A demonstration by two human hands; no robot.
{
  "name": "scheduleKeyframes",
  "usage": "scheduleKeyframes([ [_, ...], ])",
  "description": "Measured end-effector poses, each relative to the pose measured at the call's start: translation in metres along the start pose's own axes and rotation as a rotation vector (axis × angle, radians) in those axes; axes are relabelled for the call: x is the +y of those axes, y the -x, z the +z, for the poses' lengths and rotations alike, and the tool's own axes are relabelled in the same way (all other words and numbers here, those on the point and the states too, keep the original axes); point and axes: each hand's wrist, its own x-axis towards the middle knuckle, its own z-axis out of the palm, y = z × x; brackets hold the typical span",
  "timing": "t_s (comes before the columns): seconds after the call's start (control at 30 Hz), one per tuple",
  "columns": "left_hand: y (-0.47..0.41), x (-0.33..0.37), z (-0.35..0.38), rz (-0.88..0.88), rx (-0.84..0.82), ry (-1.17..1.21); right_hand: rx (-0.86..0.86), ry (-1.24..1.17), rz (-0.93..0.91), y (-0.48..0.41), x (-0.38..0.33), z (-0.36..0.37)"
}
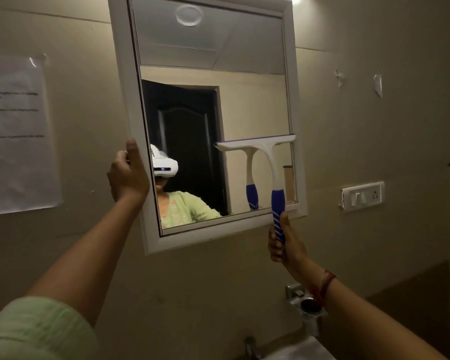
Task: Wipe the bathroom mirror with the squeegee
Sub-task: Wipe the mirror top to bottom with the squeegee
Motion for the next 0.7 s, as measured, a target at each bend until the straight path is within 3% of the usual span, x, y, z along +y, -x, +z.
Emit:
scheduleKeyframes([
  [0.7, -0.002, -0.003, 0.001, 0.0, 0.003, -0.021, 0.017, -0.054, 0.12, 0.039, 0.072, -0.018],
])
